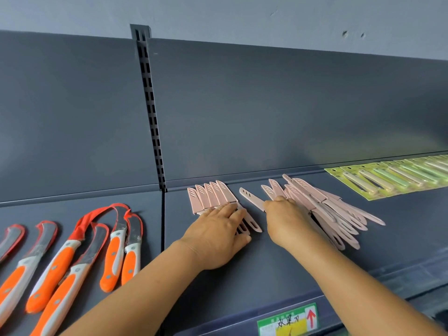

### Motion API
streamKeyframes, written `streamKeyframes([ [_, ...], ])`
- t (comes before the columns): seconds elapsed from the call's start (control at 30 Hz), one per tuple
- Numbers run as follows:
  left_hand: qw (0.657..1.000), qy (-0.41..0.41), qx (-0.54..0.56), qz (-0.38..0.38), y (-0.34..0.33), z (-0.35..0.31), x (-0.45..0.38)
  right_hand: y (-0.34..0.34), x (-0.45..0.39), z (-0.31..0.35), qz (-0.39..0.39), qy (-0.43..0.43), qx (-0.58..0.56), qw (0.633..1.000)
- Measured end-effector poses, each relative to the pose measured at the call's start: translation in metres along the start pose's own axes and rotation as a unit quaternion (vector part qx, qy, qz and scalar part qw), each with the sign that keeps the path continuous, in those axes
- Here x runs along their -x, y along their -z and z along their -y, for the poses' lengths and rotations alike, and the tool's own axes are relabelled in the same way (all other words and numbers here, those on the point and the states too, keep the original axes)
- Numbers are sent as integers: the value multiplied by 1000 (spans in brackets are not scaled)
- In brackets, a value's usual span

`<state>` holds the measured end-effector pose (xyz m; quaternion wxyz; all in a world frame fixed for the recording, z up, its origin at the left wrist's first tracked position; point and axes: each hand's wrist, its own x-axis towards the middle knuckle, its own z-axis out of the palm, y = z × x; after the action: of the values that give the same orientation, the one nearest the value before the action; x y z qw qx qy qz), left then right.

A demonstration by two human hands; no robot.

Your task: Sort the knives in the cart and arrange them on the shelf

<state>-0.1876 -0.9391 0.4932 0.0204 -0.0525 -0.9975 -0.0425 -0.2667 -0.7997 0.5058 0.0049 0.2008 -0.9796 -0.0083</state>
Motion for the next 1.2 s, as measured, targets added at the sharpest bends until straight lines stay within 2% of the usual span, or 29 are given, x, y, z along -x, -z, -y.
streamKeyframes([
  [0.17,1000,-5,-8,8,-1,-4,-12,7,-1,3,-25,22,35,999],
  [0.23,1000,-4,-8,-2,-5,-4,-13,8,-4,4,-38,21,13,999],
  [0.37,1000,0,0,-16,-12,-2,-13,4,-21,6,-65,-13,-143,988],
  [0.47,1000,-3,-1,-26,-12,-2,-13,1,-31,14,-54,-30,-310,949],
  [0.6,1000,-5,1,-30,-12,-2,-12,-4,-38,25,-41,-44,-396,916],
  [1.03,999,-5,-3,-34,-10,-3,-11,-11,-42,17,-41,-23,-255,966],
  [1.2,1000,2,-1,-20,-4,-9,-16,-9,-25,-14,-54,-19,-89,994],
])
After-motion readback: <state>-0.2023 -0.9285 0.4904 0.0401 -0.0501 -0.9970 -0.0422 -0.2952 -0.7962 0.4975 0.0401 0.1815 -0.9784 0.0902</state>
